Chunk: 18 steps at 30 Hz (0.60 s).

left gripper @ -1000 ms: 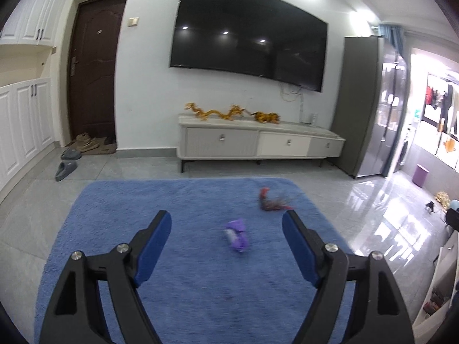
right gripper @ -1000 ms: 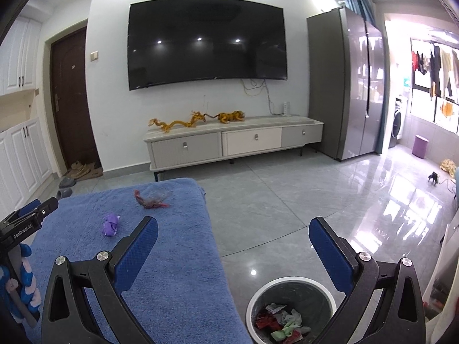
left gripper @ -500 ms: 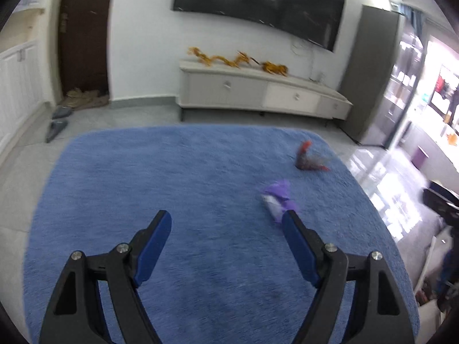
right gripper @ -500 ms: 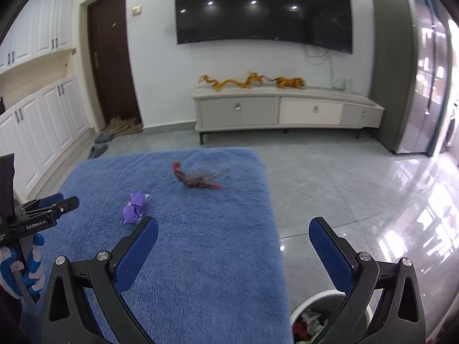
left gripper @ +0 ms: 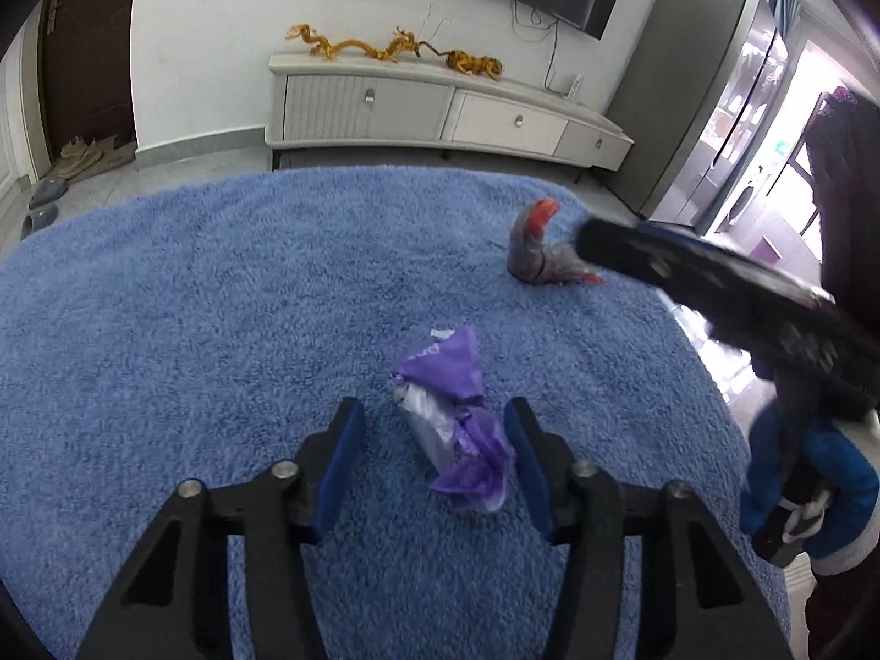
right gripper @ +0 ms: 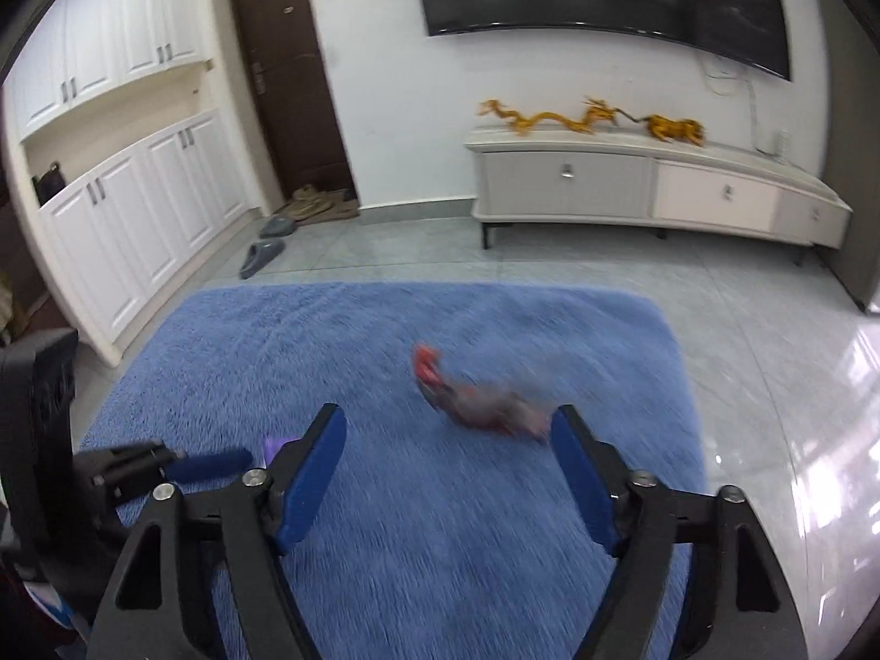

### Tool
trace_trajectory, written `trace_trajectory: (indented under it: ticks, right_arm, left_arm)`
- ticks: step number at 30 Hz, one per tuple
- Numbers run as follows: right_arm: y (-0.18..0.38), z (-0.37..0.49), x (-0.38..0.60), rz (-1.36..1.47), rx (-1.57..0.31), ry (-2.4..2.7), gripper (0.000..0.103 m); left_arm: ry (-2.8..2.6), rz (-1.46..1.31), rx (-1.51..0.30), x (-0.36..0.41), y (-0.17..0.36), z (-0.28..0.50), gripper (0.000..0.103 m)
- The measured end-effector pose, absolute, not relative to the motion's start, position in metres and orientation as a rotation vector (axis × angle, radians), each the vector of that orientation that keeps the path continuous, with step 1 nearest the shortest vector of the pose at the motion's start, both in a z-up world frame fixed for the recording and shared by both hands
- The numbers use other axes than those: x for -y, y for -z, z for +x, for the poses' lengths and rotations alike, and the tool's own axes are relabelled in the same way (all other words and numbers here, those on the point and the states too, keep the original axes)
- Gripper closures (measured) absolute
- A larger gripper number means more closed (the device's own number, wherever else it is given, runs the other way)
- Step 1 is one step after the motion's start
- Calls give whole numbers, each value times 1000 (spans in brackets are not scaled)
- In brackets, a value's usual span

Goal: Collect trash
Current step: 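Grasp the purple wrapper with left tool while right tool grasps red-clear wrapper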

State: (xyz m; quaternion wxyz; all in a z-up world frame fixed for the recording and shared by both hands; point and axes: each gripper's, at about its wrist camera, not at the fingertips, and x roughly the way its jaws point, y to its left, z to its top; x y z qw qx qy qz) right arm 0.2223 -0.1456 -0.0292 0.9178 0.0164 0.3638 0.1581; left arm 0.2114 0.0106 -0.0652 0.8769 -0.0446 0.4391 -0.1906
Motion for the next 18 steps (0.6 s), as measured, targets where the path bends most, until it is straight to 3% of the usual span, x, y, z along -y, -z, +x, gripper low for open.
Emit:
trace_trajectory:
  ticks: [7, 9, 18]
  right_arm:
    - [49, 266, 131, 56, -798, -356, 62]
    - [54, 270, 131, 70, -814, -360, 88]
    - [26, 230, 131, 97, -764, -374, 94]
  left_arm:
    - [391, -102, -910, -11, 67, 212, 67]
    - [387, -109, -907, -13, 67, 210, 69]
    - [368, -115, -834, -23, 47, 182, 72]
